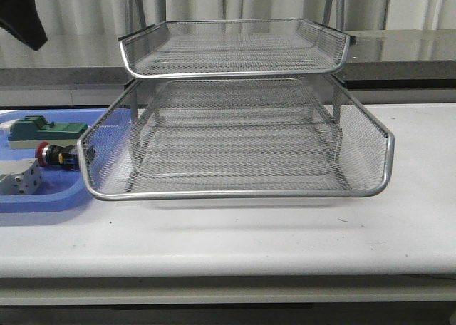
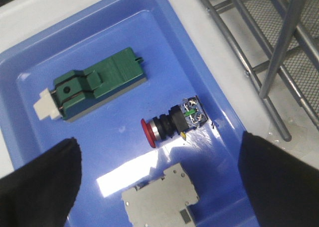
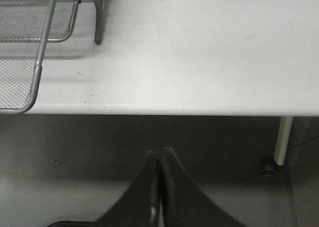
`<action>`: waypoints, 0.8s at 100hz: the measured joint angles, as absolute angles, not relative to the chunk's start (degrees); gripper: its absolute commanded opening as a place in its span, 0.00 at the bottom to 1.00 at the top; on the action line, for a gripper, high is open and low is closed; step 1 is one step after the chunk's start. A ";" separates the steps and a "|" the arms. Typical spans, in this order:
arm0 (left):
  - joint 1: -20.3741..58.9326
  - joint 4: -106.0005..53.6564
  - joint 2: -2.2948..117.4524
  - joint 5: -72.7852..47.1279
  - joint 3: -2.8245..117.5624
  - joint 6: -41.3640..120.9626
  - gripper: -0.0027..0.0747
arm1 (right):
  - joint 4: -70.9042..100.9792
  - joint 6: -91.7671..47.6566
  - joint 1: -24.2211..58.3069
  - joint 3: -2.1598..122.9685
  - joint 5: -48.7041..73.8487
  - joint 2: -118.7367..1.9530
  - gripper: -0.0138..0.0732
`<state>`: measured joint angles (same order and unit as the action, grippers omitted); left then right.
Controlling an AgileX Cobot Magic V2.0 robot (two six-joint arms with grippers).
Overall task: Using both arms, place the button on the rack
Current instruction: 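Lower the left gripper onto the red push button in the blue tray and grasp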
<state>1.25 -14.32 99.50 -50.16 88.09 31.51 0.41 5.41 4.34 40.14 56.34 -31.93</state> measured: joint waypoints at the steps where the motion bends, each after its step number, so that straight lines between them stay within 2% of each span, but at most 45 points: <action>1: 1.25 -14.58 100.14 -50.58 88.78 32.20 0.83 | 0.41 5.41 4.34 40.14 56.34 -31.93 0.08; 38: 1.25 -15.67 116.44 -62.77 104.92 48.49 0.83 | 0.41 5.41 4.34 40.14 56.34 -31.93 0.08; 80: 4.53 -16.07 124.60 -63.86 107.75 57.26 0.83 | 0.41 5.41 4.34 40.14 56.38 -31.93 0.08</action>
<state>4.53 -16.07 124.60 -63.86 107.75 57.26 0.41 5.41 4.34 40.14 56.38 -31.93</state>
